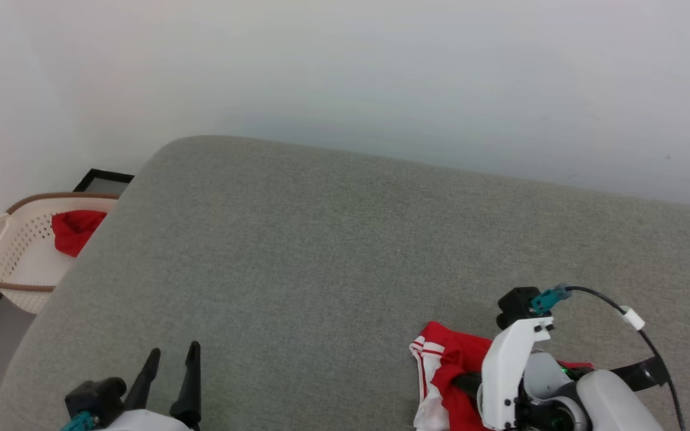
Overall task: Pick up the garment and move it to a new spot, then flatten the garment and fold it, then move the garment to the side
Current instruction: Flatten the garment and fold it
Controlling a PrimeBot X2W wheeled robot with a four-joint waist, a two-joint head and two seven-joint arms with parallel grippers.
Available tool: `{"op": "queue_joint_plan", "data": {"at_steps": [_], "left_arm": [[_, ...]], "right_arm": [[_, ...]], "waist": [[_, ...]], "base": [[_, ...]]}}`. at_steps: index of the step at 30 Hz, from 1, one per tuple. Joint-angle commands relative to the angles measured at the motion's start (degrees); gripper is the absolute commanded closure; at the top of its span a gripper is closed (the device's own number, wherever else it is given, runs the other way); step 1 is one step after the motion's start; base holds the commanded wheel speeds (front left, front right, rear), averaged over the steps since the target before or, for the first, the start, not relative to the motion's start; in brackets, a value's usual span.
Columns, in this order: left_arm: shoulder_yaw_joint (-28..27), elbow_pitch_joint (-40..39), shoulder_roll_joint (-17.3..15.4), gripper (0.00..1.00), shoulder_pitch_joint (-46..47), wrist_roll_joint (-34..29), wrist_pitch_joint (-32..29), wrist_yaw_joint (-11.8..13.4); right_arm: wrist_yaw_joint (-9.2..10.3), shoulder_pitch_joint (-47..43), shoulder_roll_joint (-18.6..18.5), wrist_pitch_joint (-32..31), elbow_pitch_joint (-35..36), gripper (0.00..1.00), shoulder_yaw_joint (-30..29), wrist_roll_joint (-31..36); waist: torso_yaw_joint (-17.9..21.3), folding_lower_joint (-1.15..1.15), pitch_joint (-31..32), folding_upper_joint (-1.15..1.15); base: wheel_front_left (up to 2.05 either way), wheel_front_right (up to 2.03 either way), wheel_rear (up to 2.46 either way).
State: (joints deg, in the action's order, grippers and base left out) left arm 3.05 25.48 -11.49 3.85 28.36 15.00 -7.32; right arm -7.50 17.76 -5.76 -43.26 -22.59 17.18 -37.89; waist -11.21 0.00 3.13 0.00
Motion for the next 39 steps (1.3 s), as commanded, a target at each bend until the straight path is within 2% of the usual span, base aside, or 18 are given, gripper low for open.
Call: {"op": "queue_joint_plan", "data": {"at_steps": [1,3,4,8,14,18,24,33,39], "left_arm": [[-0.1,0.2,0.1,0.00,0.7,-0.1,0.2,-0.2],[-0.3,0.4,0.2,0.00,0.7,-0.2,0.2,-0.2],[-0.3,0.5,0.2,0.00,0.7,-0.3,0.2,-0.2],[-0.8,0.7,0.1,0.00,0.4,-0.3,0.2,-0.2],[-1.4,0.5,-0.1,0.00,-0.6,-0.7,0.2,-0.2],[-2.0,0.3,-0.1,0.00,-1.4,-0.8,0.2,-0.2],[-2.7,-0.4,-0.6,0.00,-2.8,-1.3,0.2,-0.2],[-4.2,-2.2,-0.7,0.00,-4.1,-3.3,0.2,-0.2],[-4.6,-3.7,-0.2,0.00,-4.7,-5.5,0.2,-0.2]], "right_arm": [[0.02,1.2,0.2,1.6,-1.5,0.94,1.2,1.1],[0.02,2.1,0.6,3.4,-3.6,0.42,0.7,1.1],[0.02,2.5,0.8,3.9,-4.3,0.00,1.2,1.0],[0.03,3.9,0.9,4.0,-6.0,0.00,2.5,-0.5],[0.02,4.6,0.1,3.9,-4.4,0.00,3.1,-3.4],[0.02,3.7,-2.0,4.1,-0.8,0.00,3.7,-5.0],[0.02,1.5,-7.3,6.8,5.9,0.00,3.1,-5.4],[0.02,-3.0,-15.9,18.0,11.4,0.00,1.0,-2.0],[0.02,-5.4,-21.1,31.7,12.4,0.00,0.6,2.3]], "waist": [[0.0,0.00,0.0,0.00],[0.1,0.00,0.0,0.00],[0.2,0.00,0.1,0.00],[0.8,0.00,0.4,0.00],[2.2,0.00,1.0,0.00],[3.7,0.00,1.7,0.00],[6.6,0.00,2.5,0.00],[11.8,0.00,3.2,0.00],[14.8,0.00,3.5,0.00]], "base": [[0.00,0.00,0.00],[0.00,0.00,0.00],[0.00,0.00,0.00],[0.00,0.00,0.00],[0.00,0.00,0.00],[0.00,0.00,0.00],[0.00,0.00,0.00],[0.00,0.00,0.00],[0.00,0.00,0.00]]}}
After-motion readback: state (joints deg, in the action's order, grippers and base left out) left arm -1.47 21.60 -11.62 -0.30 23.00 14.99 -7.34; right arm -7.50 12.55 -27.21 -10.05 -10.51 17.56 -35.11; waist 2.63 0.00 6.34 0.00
